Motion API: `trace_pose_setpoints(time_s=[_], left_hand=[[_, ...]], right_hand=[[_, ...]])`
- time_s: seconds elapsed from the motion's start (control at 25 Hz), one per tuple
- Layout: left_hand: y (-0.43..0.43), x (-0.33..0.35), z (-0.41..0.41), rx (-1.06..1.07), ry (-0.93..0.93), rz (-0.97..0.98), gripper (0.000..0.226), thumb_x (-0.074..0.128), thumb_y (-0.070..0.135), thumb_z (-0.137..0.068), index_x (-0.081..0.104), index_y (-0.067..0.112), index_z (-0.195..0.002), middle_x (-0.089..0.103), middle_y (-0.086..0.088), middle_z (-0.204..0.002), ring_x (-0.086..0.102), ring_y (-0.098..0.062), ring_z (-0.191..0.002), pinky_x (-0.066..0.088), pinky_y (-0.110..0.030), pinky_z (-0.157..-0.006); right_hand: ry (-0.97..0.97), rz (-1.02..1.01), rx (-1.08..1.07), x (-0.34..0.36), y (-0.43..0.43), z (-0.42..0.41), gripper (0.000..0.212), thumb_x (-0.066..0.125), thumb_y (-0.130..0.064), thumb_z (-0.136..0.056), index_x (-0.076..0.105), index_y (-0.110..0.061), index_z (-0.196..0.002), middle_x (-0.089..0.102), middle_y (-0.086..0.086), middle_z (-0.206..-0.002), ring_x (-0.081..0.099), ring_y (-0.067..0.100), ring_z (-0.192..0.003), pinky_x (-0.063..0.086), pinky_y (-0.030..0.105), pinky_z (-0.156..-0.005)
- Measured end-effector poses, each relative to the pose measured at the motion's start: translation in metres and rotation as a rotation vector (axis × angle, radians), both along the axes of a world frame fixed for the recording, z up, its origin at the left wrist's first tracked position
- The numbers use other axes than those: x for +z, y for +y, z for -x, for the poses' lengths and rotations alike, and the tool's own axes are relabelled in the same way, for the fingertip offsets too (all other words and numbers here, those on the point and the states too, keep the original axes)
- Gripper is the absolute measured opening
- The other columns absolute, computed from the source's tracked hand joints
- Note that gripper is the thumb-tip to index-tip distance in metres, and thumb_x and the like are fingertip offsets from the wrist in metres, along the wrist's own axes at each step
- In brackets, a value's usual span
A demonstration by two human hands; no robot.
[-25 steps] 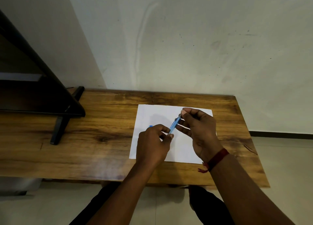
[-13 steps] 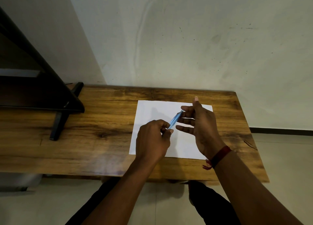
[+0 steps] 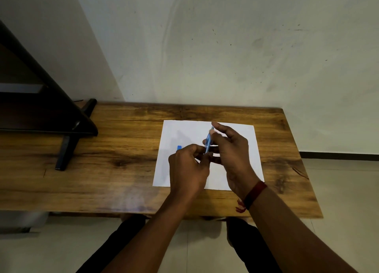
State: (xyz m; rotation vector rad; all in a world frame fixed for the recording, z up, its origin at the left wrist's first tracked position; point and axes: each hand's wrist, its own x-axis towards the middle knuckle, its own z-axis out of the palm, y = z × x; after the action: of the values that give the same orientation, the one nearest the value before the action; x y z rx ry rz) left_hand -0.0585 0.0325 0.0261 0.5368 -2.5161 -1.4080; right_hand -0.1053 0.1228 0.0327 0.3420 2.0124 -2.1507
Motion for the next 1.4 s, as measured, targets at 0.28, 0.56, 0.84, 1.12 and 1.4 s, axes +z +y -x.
trace_pose_setpoints(time_s=[0.28, 0.56, 0.84, 1.12, 1.4], left_hand=[[0.012, -0.002, -0.002, 0.07, -0.004, -0.066, 0.022, 0.072, 0.019, -0.081, 0.072, 0.014, -0.102, 0.074, -0.001, -0.094, 0.063, -0.009, -0.074, 0.056, -0.028, -0.083], [0.01, -0.009, -0.002, -0.057, -0.123, -0.114, 0.025, 0.076, 0.023, -0.077, 0.065, 0.02, -0.099, 0.071, 0.002, -0.094, 0.06, -0.01, -0.074, 0.052, -0.017, -0.07], [-0.041, -0.004, 0.013, -0.145, -0.316, -0.156, 0.039, 0.08, 0.039, -0.07, 0.06, 0.028, -0.102, 0.065, 0.011, -0.09, 0.063, -0.01, -0.077, 0.055, -0.026, -0.065], [-0.071, -0.019, 0.026, 0.065, -0.419, 0.027, 0.024, 0.081, 0.031, -0.073, 0.061, 0.023, -0.083, 0.071, -0.007, -0.097, 0.069, -0.023, -0.087, 0.059, -0.033, -0.066], [-0.069, -0.031, 0.026, 0.042, -0.486, 0.159, 0.032, 0.084, 0.029, -0.069, 0.053, 0.025, -0.075, 0.071, -0.006, -0.094, 0.069, -0.02, -0.08, 0.058, -0.032, -0.062]], right_hand=[[-0.049, -0.295, 0.007, -0.009, 0.0, -0.019, 0.046, 0.07, -0.029, -0.086, 0.056, -0.021, -0.129, 0.074, 0.007, -0.099, 0.071, 0.02, -0.089, 0.06, 0.041, -0.08], [-0.148, -0.263, 0.046, -0.006, 0.011, -0.026, 0.007, 0.066, -0.021, -0.089, 0.071, -0.017, -0.085, 0.074, 0.005, -0.084, 0.072, 0.018, -0.078, 0.06, 0.026, -0.061], [-0.128, -0.443, 0.184, 0.001, 0.02, 0.016, 0.007, 0.067, -0.009, -0.087, 0.066, -0.012, -0.094, 0.07, 0.009, -0.088, 0.071, 0.02, -0.074, 0.061, 0.031, -0.064], [-0.201, -0.722, 0.155, -0.031, 0.039, 0.028, 0.01, 0.075, -0.006, -0.079, 0.074, -0.004, -0.088, 0.069, 0.01, -0.084, 0.07, 0.023, -0.066, 0.059, 0.029, -0.062], [-0.093, -0.802, 0.154, -0.041, 0.037, 0.026, 0.007, 0.078, -0.008, -0.076, 0.076, -0.003, -0.081, 0.072, 0.011, -0.076, 0.07, 0.026, -0.069, 0.06, 0.043, -0.076]])
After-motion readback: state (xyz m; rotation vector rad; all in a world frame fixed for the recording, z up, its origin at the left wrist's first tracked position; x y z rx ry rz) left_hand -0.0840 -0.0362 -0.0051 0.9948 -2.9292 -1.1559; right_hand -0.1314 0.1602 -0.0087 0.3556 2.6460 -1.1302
